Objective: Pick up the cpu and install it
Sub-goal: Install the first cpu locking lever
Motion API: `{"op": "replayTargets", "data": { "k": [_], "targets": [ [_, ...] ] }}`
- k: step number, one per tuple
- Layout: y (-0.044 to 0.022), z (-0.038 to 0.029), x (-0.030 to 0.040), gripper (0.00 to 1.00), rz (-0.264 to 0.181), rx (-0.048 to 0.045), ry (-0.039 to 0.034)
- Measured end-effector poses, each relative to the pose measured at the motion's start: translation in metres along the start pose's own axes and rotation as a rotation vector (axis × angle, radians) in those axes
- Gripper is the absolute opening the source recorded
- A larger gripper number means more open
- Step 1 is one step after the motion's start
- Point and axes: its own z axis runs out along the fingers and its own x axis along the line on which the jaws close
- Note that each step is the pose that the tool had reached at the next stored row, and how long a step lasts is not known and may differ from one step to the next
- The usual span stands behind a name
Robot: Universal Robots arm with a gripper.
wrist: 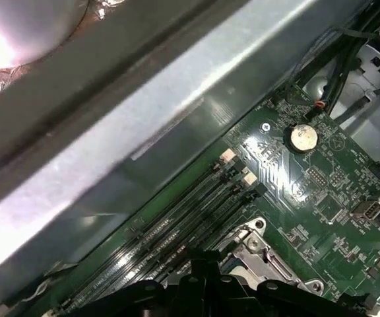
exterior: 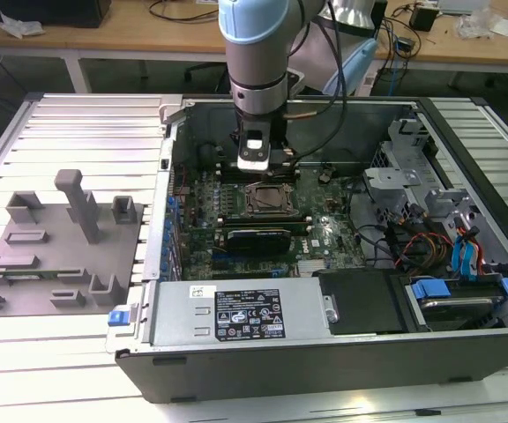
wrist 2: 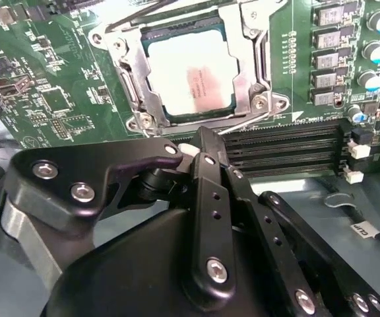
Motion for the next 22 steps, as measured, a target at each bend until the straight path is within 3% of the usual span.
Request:
{"op": "replayTargets", "data": {
  "k": [13,22],
  "targets": [
    [0.0024,0.0039,0.0036,0.11,0.016,0.0013,-0.0041],
    [0.0036,0.0098,0.0015,0.11,0.014,0.0118,-0.0136]
  ]
}}
